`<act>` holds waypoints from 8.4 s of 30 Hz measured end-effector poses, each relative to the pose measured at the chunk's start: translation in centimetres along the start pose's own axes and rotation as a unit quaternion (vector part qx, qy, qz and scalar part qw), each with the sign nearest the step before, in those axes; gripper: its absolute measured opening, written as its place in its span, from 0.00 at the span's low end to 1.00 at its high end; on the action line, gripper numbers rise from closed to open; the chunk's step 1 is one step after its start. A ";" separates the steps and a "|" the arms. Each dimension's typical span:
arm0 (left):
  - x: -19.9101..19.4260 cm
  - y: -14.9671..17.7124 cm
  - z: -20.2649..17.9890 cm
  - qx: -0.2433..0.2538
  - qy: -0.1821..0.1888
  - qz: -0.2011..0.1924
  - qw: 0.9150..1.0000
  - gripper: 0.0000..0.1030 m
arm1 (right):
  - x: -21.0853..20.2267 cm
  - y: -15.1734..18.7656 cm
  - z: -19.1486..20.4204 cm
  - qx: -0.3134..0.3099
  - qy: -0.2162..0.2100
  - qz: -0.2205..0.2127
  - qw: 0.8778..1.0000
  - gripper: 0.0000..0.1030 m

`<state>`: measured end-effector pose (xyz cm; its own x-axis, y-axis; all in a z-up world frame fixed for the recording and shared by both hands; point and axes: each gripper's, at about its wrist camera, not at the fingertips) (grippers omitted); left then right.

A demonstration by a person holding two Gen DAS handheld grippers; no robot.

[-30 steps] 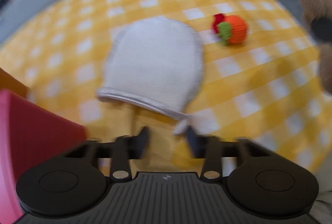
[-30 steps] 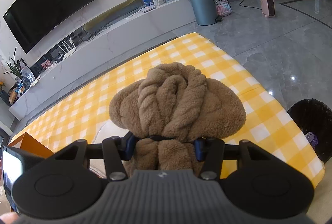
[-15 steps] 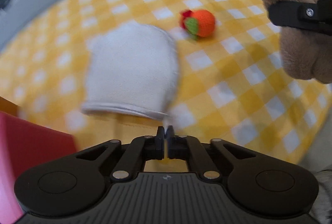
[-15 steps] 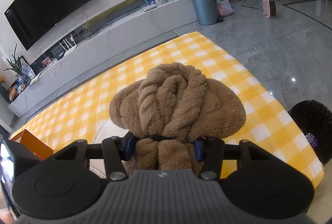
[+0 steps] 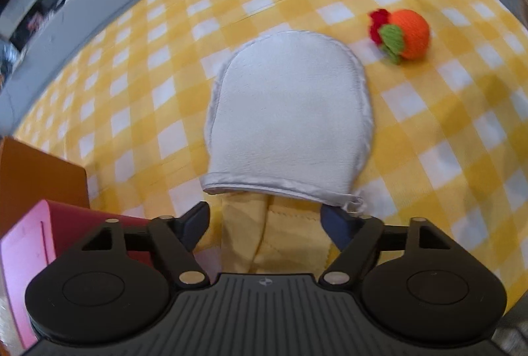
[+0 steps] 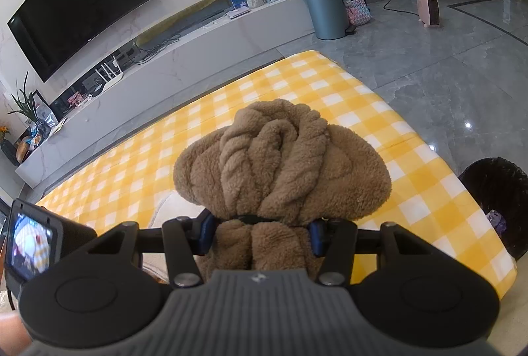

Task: Organize soft objects
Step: 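Reach the left tool to the white mitt's cuff while the right tool holds the towel, then carry the brown towel over the open box with the right tool, then lower the brown towel into the box and open the right tool, then move both tools back to the white mitt and orange crocheted fruit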

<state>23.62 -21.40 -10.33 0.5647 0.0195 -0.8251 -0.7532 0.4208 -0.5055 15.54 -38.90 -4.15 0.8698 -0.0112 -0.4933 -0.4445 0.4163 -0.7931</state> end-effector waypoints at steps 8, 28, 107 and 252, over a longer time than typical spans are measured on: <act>0.5 0.0 3.0 -0.112 0.067 0.030 0.991 0.61 | 0.1 0.0 0.0 -0.001 0.000 0.004 1.000 0.51; -2.7 0.7 -0.9 0.031 0.057 -0.022 0.998 0.89 | 0.3 0.0 0.1 -0.011 -0.002 0.013 1.000 0.51; -21.7 16.6 30.7 -0.377 0.030 -0.337 0.862 0.00 | -5.4 5.5 36.3 -0.224 -0.272 0.021 0.935 0.51; -12.6 0.3 3.8 -0.046 0.111 -0.166 0.979 0.82 | 2.9 -2.7 7.7 -0.102 0.014 -0.036 0.994 0.97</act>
<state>17.55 -18.03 0.93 0.7038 -0.3070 -0.6406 -0.5736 0.2865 -0.7674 20.93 -33.09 -0.74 0.8958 -0.0601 -0.4403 -0.4183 0.2205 -0.8812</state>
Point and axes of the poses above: each gripper's, at about its wrist camera, not at the fingertips, and x roughly the way its jaws point, z to its left, y to its underside, and after that the axes turned 14 degrees about -z, right-handed
